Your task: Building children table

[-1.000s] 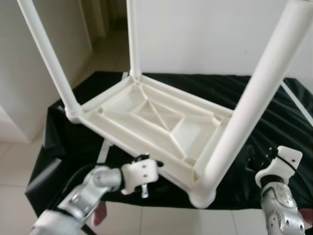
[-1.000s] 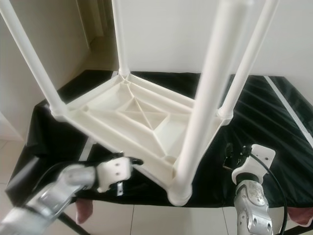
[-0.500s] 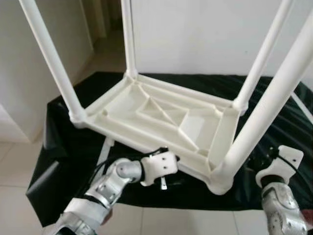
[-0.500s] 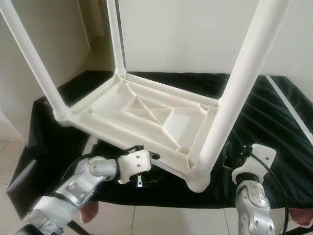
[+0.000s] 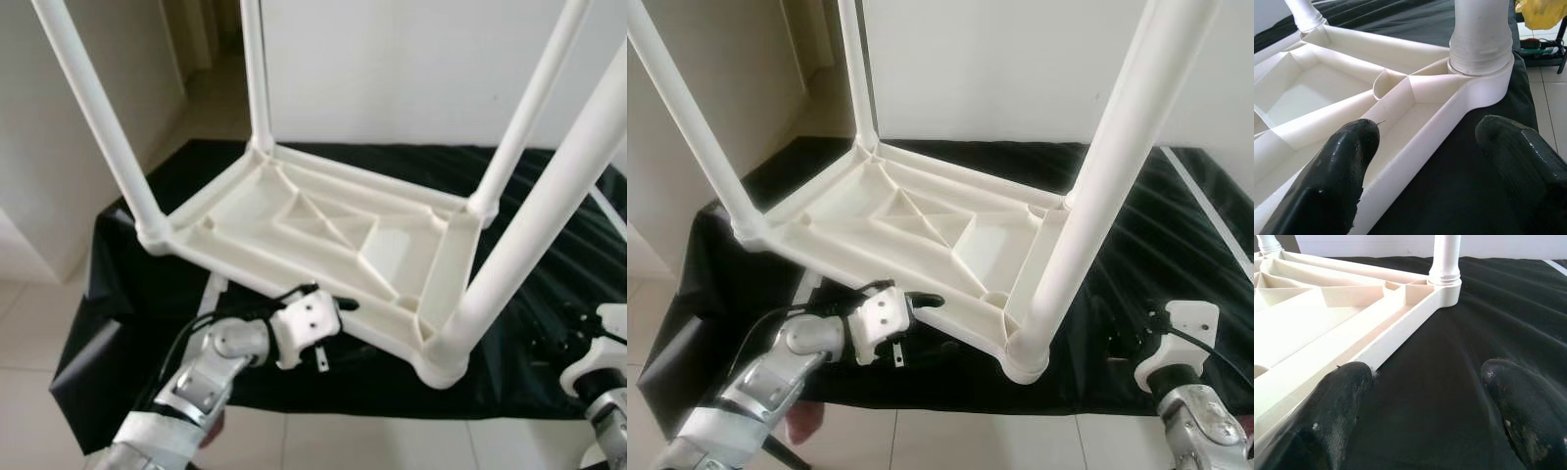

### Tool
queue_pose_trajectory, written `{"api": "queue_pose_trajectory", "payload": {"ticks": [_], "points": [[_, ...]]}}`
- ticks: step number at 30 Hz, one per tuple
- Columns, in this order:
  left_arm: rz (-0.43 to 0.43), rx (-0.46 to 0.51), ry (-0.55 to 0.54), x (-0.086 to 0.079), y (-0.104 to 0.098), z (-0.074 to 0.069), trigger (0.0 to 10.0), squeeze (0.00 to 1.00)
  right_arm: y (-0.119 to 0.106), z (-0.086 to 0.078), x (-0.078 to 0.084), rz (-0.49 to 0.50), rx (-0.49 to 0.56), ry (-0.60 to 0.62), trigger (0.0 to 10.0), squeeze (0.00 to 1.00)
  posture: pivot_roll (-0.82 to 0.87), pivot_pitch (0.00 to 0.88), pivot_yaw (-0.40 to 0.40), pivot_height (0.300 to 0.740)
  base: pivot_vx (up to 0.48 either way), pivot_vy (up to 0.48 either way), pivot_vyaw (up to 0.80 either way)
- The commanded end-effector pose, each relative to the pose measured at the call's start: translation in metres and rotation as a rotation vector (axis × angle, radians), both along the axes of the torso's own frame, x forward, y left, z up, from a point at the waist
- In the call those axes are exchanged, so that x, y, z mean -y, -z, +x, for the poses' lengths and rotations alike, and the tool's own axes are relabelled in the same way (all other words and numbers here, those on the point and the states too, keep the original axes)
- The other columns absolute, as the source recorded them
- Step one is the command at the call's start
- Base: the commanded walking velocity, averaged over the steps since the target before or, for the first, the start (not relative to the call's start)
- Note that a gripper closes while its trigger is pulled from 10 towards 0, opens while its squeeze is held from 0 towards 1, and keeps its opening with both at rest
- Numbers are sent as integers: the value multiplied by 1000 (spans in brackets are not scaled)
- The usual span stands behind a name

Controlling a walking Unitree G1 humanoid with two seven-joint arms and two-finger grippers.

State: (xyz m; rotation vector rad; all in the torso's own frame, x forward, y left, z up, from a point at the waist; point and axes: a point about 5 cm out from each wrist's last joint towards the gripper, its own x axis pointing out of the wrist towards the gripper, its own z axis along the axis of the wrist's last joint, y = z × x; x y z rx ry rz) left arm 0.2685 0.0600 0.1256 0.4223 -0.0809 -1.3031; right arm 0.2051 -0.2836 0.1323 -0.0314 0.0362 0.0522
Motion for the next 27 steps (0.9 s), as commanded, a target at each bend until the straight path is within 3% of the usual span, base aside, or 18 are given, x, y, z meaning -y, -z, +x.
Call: {"api": "queue_pose_trajectory", "payload": {"ticks": [1, 5, 9, 13, 17, 21, 24, 27], "points": [[-4, 4, -5, -3, -1, -3, 10000, 0, -3, -9, -1, -11, -35, -79, 10000, 0, 11, 0, -11, 740, 0, 0, 0], [-21, 4, -19, -4, -5, -6, 10000, 0, -6, -24, -5, -19, -118, -249, 10000, 0, 10, 0, -13, 740, 0, 0, 0], [-51, -9, -23, -3, -9, -8, 10000, 0, -9, -31, -8, -30, -164, -352, 10000, 0, 14, 0, -14, 740, 0, 0, 0], [-89, -36, -23, 1, -15, -13, 10000, 0, -13, -36, -19, -45, -229, -539, 10000, 0, 13, 0, -14, 740, 0, 0, 0], [-111, -47, -39, 2, -18, -15, 10000, 0, -17, -28, -39, -37, -231, -668, 10000, 0, 16, 0, -15, 740, 0, 0, 0], [-107, -39, -49, 3, -19, -15, 10000, 0, -14, -24, -48, -38, -241, -712, 10000, 0, 20, 0, -20, 740, 0, 0, 0], [-100, -58, -60, 6, -19, -15, 10000, 0, -11, -16, -65, -21, -236, -792, 10000, 0, 22, 0, -26, 740, 0, 0, 0], [-105, -85, -56, 8, -19, -15, 10000, 0, -11, -5, -73, -28, -208, -798, 10000, 0, 26, 0, -29, 740, 0, 0, 0]]}}
